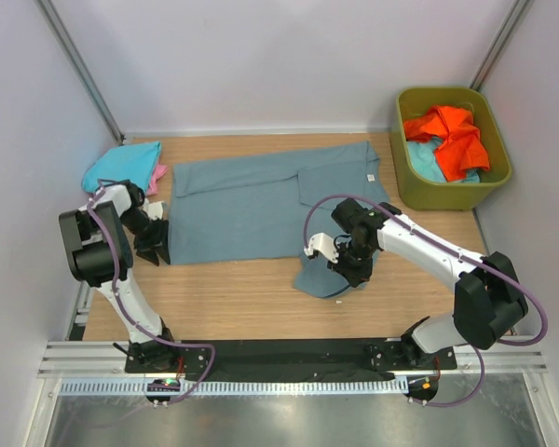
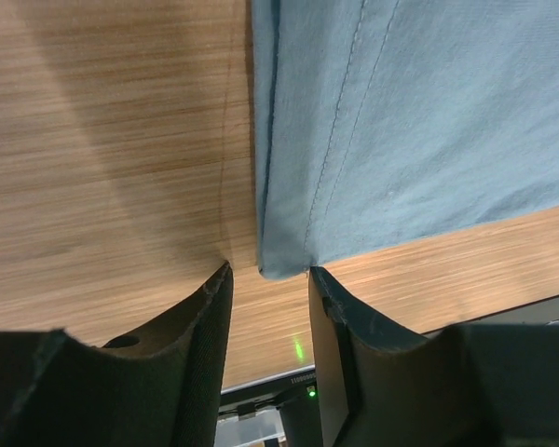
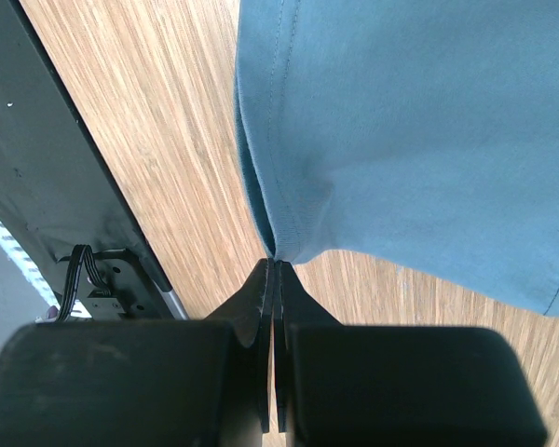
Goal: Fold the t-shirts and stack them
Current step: Fold the tshirt
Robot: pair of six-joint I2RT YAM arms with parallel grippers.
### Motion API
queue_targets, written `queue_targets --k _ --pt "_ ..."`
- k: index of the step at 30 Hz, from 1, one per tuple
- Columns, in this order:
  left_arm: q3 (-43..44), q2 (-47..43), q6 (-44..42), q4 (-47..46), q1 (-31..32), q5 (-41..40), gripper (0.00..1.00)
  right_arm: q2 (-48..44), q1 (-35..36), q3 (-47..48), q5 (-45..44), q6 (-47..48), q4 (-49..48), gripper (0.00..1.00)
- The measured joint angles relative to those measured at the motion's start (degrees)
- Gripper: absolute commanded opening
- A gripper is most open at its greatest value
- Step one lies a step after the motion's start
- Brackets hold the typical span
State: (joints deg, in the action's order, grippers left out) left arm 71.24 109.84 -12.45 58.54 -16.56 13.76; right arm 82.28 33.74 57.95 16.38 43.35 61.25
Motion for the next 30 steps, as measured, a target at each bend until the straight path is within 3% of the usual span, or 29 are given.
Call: queue_targets --k 13,20,23,27,30 --pt "0.7 0.6 -0.2 -0.2 0.5 0.3 0.29 0.0 -0.5 -0.1 -0.2 0.0 -0.1 0.01" --pt "1.1 1.2 0.1 0.0 1.0 0.9 0.29 0.3 -0.6 -0.1 -0.2 0.0 -0.5 0.01" --pt "1.3 1.3 0.1 0.1 1.9 0.9 0.25 0.4 -0.7 -0.1 -0.2 0.0 -0.6 0.01" --pt "1.3 1.6 0.2 0.0 2.5 1.2 0.08 0.4 -1.2 -0.4 -0.2 0.0 -0.9 0.01" --pt "1.3 1.6 0.1 -0.1 2.6 1.4 0.01 0.4 -1.4 -0.6 -0.3 0.0 -0.8 0.01"
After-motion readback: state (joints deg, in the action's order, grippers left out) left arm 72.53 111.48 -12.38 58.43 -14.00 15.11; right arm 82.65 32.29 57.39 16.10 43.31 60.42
